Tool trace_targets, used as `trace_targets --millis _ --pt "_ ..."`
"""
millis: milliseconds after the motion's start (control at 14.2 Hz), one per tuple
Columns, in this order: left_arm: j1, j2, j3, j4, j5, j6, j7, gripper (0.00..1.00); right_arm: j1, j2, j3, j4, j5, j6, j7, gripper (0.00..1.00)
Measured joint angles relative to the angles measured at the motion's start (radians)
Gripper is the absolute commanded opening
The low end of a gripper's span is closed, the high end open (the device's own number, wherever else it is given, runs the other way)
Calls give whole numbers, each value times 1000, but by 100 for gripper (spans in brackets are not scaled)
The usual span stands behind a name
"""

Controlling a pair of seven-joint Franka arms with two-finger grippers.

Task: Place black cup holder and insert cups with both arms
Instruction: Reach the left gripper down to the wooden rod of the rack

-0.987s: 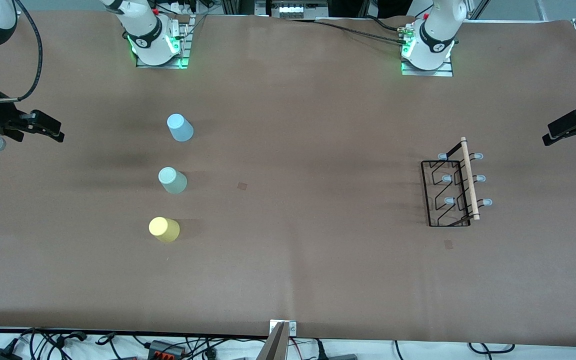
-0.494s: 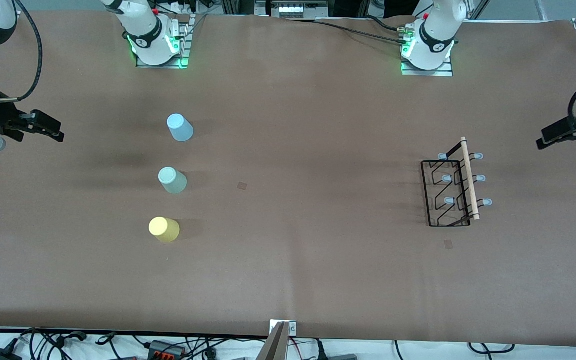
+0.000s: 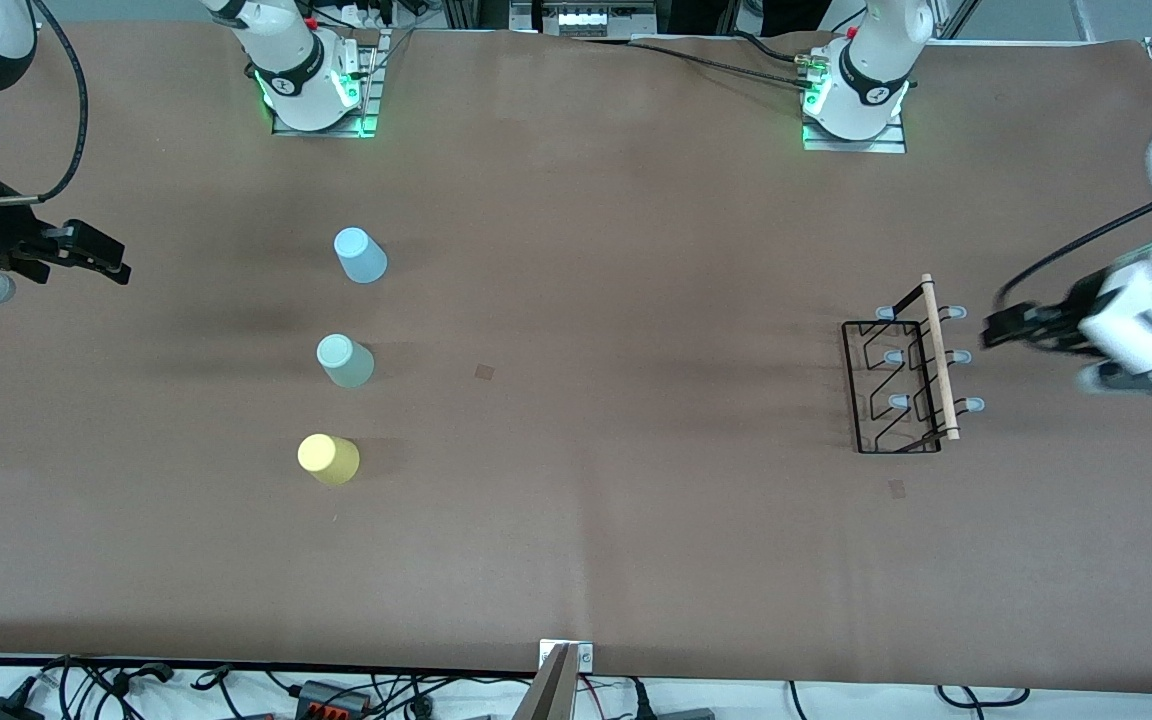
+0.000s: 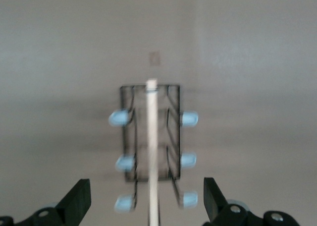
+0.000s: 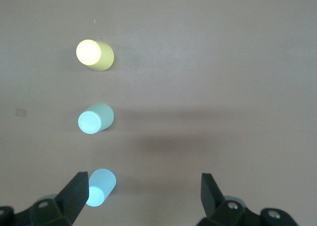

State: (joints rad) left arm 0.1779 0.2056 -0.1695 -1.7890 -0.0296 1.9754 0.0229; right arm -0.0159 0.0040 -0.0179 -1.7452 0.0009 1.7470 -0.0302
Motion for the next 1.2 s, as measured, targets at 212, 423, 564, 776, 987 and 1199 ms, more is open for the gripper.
trace_targets --millis 212,423,564,776,987,1199 --pt "-16 25 -30 -204 0 301 -1 100 0 4 1 0 0 2 0 100" --pt "-16 26 -29 -234 8 334 2 100 1 6 1 0 0 2 0 100" --pt "-15 23 -29 -235 39 332 2 100 1 7 1 0 0 1 0 100" --pt "-6 12 -29 -254 52 326 2 87 1 7 1 0 0 -6 0 100" --pt "0 -17 -28 -281 52 277 2 63 1 7 1 0 0 -26 0 100" --pt "7 -40 -28 -287 53 226 2 47 1 7 1 0 0 -42 -1 100"
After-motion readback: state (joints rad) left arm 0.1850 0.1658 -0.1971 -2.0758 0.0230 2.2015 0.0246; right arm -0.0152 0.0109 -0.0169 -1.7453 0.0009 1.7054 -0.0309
